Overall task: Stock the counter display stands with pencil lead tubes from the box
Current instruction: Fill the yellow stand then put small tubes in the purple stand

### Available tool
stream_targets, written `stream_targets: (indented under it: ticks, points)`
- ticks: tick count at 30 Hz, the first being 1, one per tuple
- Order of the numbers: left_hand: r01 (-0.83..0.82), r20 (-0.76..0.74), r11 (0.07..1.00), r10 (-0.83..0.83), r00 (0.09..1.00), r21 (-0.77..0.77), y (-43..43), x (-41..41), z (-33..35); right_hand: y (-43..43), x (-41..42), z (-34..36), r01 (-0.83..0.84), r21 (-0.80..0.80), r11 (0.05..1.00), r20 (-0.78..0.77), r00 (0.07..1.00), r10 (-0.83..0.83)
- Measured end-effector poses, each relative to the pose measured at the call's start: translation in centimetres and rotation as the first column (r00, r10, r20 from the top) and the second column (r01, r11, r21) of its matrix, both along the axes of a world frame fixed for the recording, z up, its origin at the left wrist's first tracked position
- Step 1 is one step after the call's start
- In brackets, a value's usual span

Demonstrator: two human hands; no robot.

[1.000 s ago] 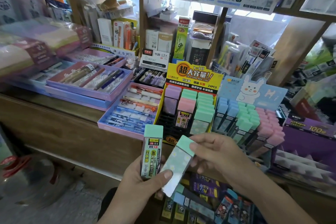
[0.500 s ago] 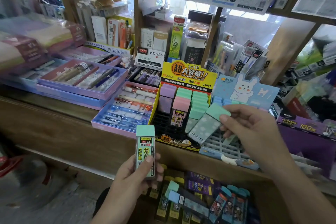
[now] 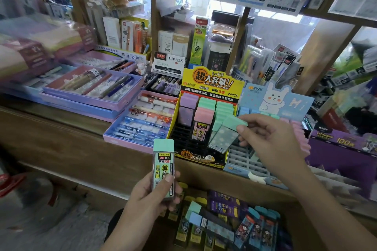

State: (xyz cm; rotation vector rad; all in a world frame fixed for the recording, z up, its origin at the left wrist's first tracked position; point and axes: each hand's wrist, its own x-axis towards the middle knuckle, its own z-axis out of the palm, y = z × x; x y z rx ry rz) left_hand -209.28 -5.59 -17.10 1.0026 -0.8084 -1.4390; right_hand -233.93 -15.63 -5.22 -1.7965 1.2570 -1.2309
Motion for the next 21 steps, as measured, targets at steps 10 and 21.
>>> stream_targets:
  ticks: [10,21]
  points:
    - [0.028,0.018,0.999,-0.027,0.999,-0.025,0.2,0.1,0.1,-0.8,-0.1,-1.3,-0.028,0.025,0.999,-0.102,0.994,0.031]
    - [0.036,0.058,0.999,-0.034,0.998,-0.031,0.2,0.3,-0.3,-0.6,0.7,-2.1,-0.069,-0.255,0.965,-0.462,0.885,-0.059]
